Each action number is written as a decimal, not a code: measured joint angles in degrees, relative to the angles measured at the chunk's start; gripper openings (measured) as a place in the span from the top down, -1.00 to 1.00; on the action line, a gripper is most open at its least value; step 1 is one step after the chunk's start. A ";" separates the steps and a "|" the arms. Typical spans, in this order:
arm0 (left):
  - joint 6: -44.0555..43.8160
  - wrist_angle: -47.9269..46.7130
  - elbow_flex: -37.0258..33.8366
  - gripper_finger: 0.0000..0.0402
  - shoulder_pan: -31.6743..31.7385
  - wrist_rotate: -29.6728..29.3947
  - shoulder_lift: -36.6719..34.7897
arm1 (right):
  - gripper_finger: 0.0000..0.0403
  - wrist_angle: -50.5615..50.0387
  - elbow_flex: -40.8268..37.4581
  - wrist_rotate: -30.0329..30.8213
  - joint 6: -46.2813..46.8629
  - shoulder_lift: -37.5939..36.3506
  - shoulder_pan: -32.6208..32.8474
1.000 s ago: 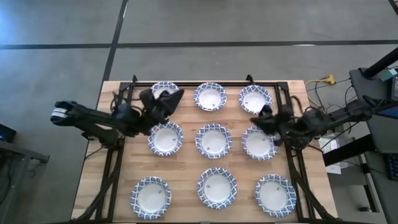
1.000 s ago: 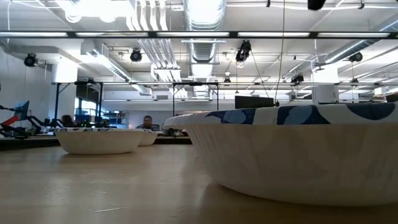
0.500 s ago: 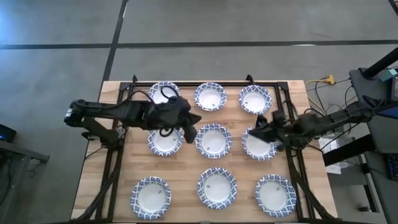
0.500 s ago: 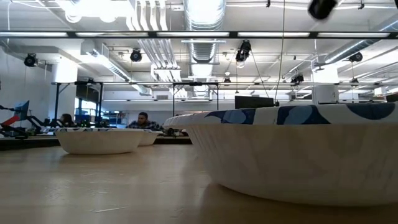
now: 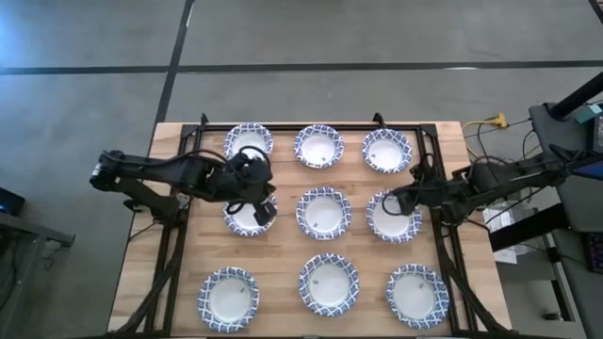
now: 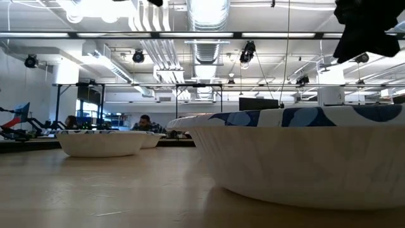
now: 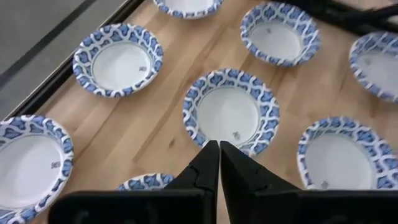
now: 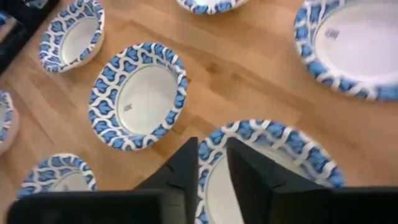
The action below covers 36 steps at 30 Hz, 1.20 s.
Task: Nest bowls inside each other
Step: Stack the white patterned bowl on top of the center white patterned bowl
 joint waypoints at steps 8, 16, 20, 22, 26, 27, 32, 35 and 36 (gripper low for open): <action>7.23 1.35 -1.61 1.00 1.90 0.18 -0.08 | 0.31 -0.18 1.78 -11.96 -21.03 7.44 -11.22; 11.59 2.89 -0.84 1.00 4.44 0.23 -0.52 | 0.30 -0.08 3.69 -22.46 -58.24 19.47 -25.21; 11.61 2.97 -0.17 1.00 4.66 0.24 -0.52 | 0.30 -0.08 6.11 -22.56 -77.60 25.80 -28.36; 11.61 2.90 -0.21 1.00 4.65 0.30 -0.77 | 0.30 -0.12 7.25 -22.59 -82.75 28.74 -29.49; 11.56 2.48 -0.60 1.00 4.64 1.53 -1.89 | 0.32 -1.68 7.98 -23.01 -88.51 33.11 -31.13; 11.55 2.21 -0.79 1.00 4.64 2.13 -2.18 | 0.33 -2.29 7.97 -23.63 -89.66 33.94 -31.45; 11.52 0.38 -0.93 1.00 4.64 4.49 -2.95 | 0.33 -4.35 6.25 -26.26 -94.78 36.35 -31.98; 11.57 0.29 -1.32 1.00 4.64 4.49 -3.19 | 0.35 -4.42 5.16 -26.25 -97.54 36.99 -32.13; 11.56 0.31 -1.54 1.00 4.64 4.50 -3.19 | 0.36 -3.95 4.69 -26.20 -98.14 37.02 -32.15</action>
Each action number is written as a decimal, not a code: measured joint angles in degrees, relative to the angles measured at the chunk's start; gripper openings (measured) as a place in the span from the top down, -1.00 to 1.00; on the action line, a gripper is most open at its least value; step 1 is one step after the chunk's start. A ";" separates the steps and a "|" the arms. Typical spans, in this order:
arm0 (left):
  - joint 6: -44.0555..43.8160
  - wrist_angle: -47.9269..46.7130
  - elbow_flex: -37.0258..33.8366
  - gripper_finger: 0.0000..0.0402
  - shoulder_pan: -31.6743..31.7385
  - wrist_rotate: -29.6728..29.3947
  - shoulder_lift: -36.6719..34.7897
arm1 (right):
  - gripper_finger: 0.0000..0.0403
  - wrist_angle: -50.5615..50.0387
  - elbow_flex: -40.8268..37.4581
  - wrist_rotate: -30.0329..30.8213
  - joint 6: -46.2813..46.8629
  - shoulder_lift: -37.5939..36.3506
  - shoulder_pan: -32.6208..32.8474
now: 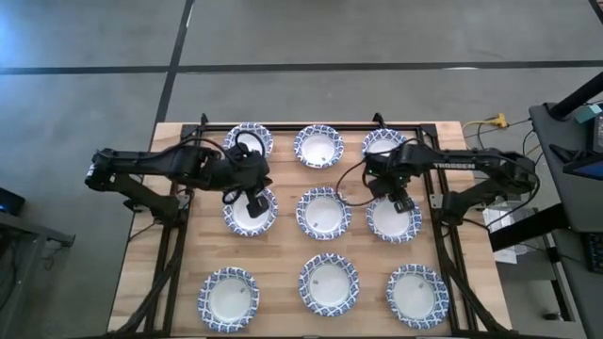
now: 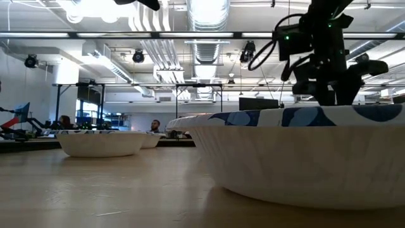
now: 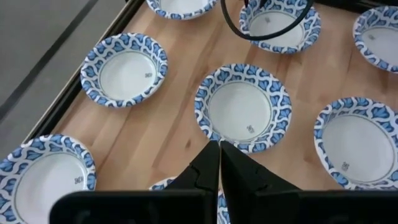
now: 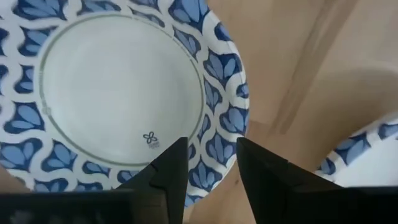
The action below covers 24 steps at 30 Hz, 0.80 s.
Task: Nest bowls inside each other
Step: Stack the white patterned bowl on top of the center white patterned bowl
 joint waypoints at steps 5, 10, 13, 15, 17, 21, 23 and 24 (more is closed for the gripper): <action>0.00 -0.22 -0.60 1.00 0.00 -0.02 0.10 | 0.40 4.12 -3.24 0.05 -0.48 -0.28 0.02; 0.03 -0.24 -1.15 1.00 0.00 -0.02 0.20 | 0.42 7.15 -4.94 0.97 0.88 0.02 0.02; 0.03 -0.30 -1.45 1.00 0.00 0.00 0.20 | 0.42 9.44 -4.92 3.33 4.16 -0.26 0.02; 0.03 -0.26 -1.55 1.00 0.00 0.00 0.20 | 0.41 9.89 -4.66 3.72 5.07 -0.55 -0.07; 0.03 -0.10 -1.83 1.00 0.00 0.00 0.20 | 0.42 10.37 -4.54 3.79 5.02 -0.55 -0.23; 0.03 0.31 -2.70 1.00 0.00 0.02 0.22 | 0.44 10.40 -5.01 3.77 3.70 0.41 -0.24; -0.02 0.33 -3.08 1.00 0.00 0.10 0.22 | 0.43 10.46 -5.24 3.74 2.82 0.97 -0.24; -0.02 0.33 -3.23 1.00 0.00 0.21 0.22 | 0.43 10.58 -5.30 3.74 2.44 1.41 -0.24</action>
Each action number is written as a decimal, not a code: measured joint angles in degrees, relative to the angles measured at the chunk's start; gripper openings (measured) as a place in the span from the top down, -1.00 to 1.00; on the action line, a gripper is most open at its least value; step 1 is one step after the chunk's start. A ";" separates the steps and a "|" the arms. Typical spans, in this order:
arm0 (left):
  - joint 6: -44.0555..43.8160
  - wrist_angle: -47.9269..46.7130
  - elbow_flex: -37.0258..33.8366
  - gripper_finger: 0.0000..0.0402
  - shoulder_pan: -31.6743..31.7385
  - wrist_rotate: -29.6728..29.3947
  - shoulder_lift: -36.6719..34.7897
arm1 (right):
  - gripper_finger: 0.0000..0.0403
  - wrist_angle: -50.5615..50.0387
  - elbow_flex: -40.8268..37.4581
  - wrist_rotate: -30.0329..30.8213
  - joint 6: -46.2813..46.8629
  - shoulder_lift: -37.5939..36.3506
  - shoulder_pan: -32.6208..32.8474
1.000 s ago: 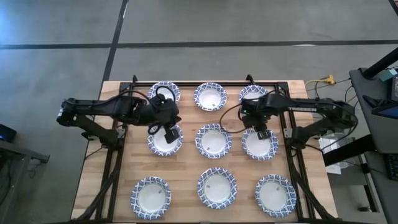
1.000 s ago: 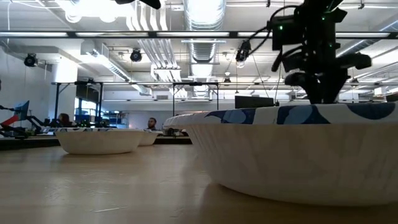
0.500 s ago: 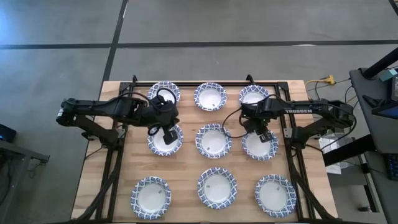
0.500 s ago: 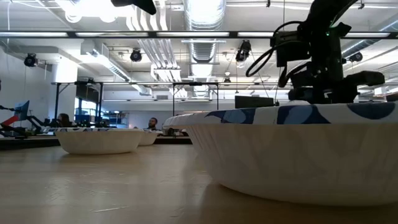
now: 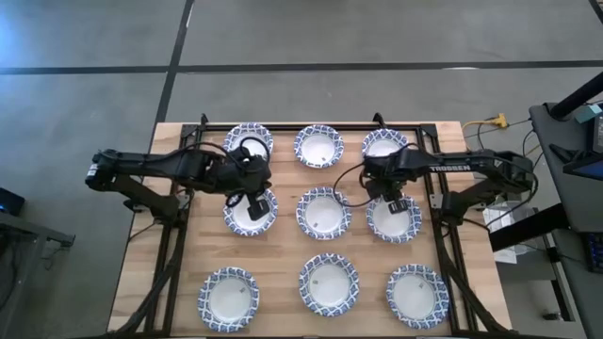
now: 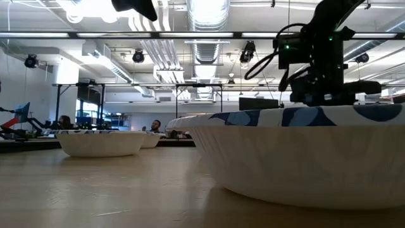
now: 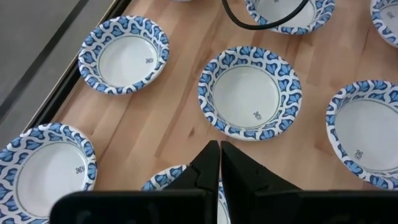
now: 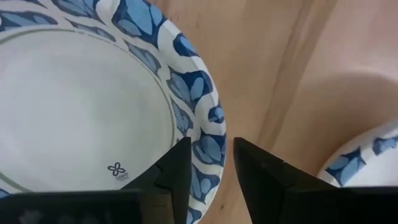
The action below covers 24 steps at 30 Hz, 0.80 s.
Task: Nest bowls inside each other
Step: Stack the white patterned bowl on top of the center white patterned bowl
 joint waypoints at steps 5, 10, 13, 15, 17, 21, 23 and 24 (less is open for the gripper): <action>-0.03 0.07 -0.17 1.00 0.00 0.05 0.00 | 0.43 0.63 -0.04 -0.26 -0.64 2.02 0.00; -0.09 0.07 -0.22 1.00 0.00 0.07 0.00 | 0.47 0.68 -0.04 -0.72 -0.74 4.52 -0.09; -0.13 0.08 -0.27 1.00 0.00 0.09 0.00 | 0.51 0.55 -0.04 -0.93 -0.74 5.70 -0.09; -0.14 0.07 -0.38 1.00 0.00 0.10 0.00 | 0.57 0.47 -0.02 -1.40 -0.73 6.14 -0.12; -0.15 0.07 -0.50 1.00 0.00 0.16 0.00 | 0.63 0.30 -0.02 -2.26 -0.73 6.29 -0.13; -0.15 0.09 -0.56 1.00 0.00 0.18 0.00 | 0.74 -0.33 0.04 -2.75 0.38 5.98 -0.13; -0.13 0.09 -0.60 1.00 0.00 0.18 0.00 | 0.78 -1.35 0.38 -2.91 0.55 5.75 -0.13; -0.13 0.11 -0.60 1.00 0.00 0.18 0.00 | 0.80 -2.01 0.59 -2.91 0.56 5.60 -0.12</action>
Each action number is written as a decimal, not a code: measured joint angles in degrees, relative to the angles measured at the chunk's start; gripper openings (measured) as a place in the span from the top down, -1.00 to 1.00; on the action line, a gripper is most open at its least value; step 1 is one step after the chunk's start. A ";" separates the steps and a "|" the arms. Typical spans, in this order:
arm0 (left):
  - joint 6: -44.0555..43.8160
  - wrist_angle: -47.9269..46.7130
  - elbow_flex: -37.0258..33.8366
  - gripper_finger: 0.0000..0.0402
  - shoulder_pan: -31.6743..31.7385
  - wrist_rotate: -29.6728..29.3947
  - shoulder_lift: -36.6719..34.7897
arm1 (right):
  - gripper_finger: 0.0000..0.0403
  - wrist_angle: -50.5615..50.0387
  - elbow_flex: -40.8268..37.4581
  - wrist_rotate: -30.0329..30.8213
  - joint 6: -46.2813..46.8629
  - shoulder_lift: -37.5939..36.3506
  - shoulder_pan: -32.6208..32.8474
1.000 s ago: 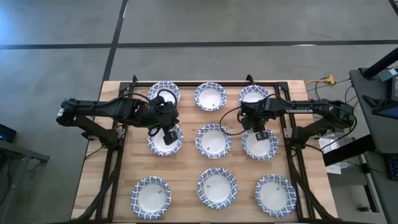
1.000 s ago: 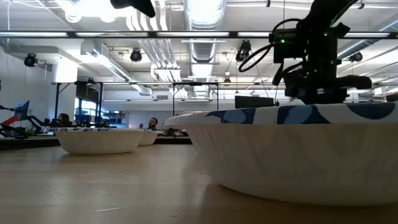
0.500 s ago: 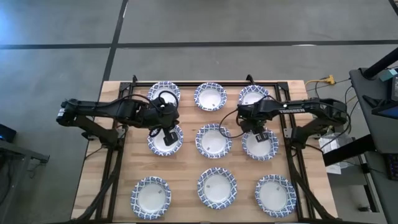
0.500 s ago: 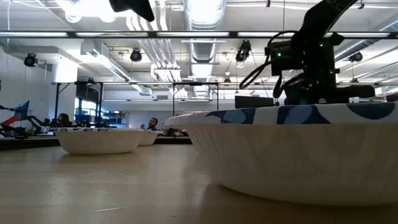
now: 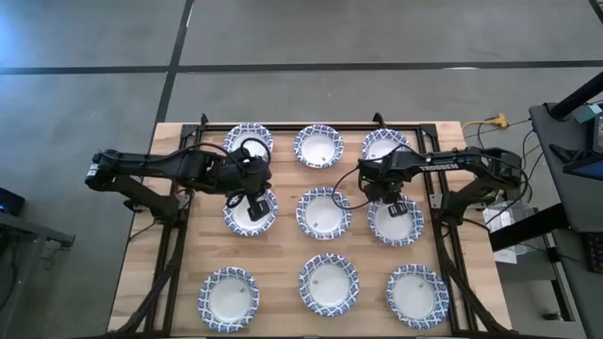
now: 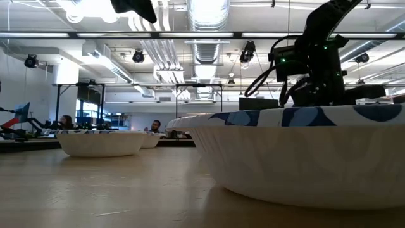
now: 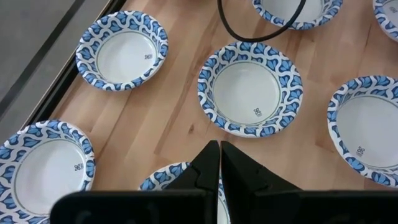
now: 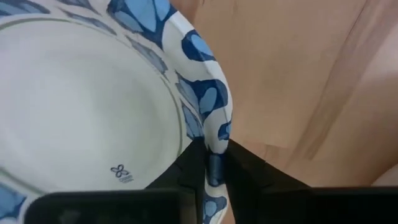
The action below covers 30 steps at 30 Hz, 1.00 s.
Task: Nest bowls inside each other
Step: Stack the white patterned bowl on top of the center white patterned bowl
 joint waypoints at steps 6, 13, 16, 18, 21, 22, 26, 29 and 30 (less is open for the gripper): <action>0.13 0.08 0.00 1.00 0.00 0.00 0.00 | 0.84 -6.55 2.62 0.24 0.49 -1.54 -0.54; 0.15 0.17 -0.15 1.00 0.00 -0.02 0.00 | 0.85 -13.55 8.60 0.46 3.10 -4.93 -2.13; 0.13 0.17 -0.17 1.00 0.02 -0.04 0.00 | 0.85 -13.66 12.25 -0.99 6.22 -6.70 -2.36; 0.13 0.19 -0.20 1.00 0.02 -0.04 0.00 | 0.85 -13.62 14.91 -4.31 8.07 -7.61 -2.55; 0.13 0.17 -0.15 1.00 0.02 -0.07 0.00 | 0.85 -13.31 19.52 -9.41 12.50 -8.01 -2.87; 0.13 0.17 -0.15 1.00 0.02 -0.09 0.00 | 0.85 -13.03 21.14 -10.78 14.43 -8.01 -2.90; 0.15 -0.10 -0.16 1.00 0.02 -0.09 -0.12 | 0.85 -7.79 26.43 -14.33 26.95 -7.97 -2.90; 0.13 -1.83 -0.11 1.00 0.02 -0.16 -0.28 | 0.85 0.24 28.66 -14.58 45.65 -7.77 -2.90; 0.13 -2.57 -0.04 1.00 0.02 -0.17 -0.41 | 0.85 3.05 29.19 -14.60 51.76 -7.52 -2.83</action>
